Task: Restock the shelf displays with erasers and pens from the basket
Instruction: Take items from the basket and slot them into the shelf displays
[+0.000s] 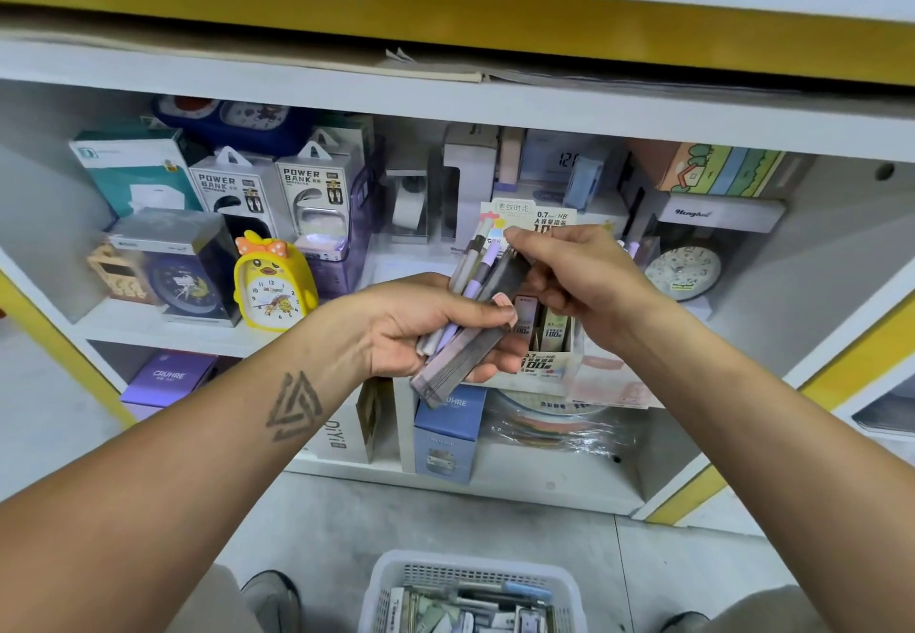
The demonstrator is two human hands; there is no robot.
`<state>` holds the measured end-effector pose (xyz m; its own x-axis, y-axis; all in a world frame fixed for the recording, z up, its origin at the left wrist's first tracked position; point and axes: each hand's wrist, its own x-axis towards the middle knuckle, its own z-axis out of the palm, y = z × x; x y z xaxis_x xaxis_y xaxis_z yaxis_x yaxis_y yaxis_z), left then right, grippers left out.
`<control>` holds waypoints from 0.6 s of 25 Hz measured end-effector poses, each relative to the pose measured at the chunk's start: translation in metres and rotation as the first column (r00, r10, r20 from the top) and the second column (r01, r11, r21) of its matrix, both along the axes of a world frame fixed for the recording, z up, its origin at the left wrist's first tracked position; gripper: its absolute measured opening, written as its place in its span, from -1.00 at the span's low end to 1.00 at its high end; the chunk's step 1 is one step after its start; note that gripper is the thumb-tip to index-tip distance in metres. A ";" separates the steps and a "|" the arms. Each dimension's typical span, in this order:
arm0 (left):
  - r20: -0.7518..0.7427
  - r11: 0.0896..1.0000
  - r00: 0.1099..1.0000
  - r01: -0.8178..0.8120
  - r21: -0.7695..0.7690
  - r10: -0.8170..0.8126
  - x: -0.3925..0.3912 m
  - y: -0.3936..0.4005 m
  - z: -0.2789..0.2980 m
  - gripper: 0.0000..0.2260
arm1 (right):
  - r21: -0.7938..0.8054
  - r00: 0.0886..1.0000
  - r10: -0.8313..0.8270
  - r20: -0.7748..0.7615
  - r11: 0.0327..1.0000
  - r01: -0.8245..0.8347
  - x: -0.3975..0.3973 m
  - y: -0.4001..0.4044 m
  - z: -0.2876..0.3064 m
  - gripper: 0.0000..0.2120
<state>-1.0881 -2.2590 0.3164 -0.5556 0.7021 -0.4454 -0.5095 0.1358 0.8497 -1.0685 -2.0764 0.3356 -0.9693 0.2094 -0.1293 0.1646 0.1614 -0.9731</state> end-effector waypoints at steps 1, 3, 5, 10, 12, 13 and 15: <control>0.007 1.000 1.000 -0.004 -0.004 0.004 0.000 -0.002 0.001 -0.88 | 0.009 1.000 -0.023 0.007 1.000 0.023 -0.002 0.000 0.001 -0.73; 0.011 1.000 1.000 -0.008 -0.012 0.009 -0.001 -0.009 0.002 -0.79 | 0.008 0.997 -0.079 -0.009 0.997 0.079 -0.007 0.001 0.002 -0.79; 0.027 1.000 0.999 -0.021 -0.017 0.021 -0.004 -0.016 0.003 -0.78 | -0.017 0.989 -0.139 -0.043 0.990 0.139 -0.011 0.007 0.003 -0.84; 0.086 0.987 0.983 -0.160 -0.018 0.161 -0.012 -0.036 0.002 -0.88 | 0.315 0.966 -0.053 -0.252 0.939 0.134 -0.014 0.016 -0.001 -0.83; 0.102 0.973 0.968 -0.231 0.002 0.229 -0.014 -0.039 0.002 -0.90 | 0.590 0.940 0.127 -0.317 0.802 0.091 -0.010 0.014 -0.004 -0.80; 0.101 0.969 0.964 -0.247 0.015 0.244 -0.015 -0.039 0.003 -0.90 | 0.700 0.920 0.212 -0.330 0.709 0.088 -0.008 0.012 -0.006 -0.79; 0.091 0.966 0.963 -0.257 0.040 0.252 -0.015 -0.037 0.004 -0.91 | 0.813 0.871 0.337 -0.357 0.571 0.113 -0.006 0.009 -0.008 -0.78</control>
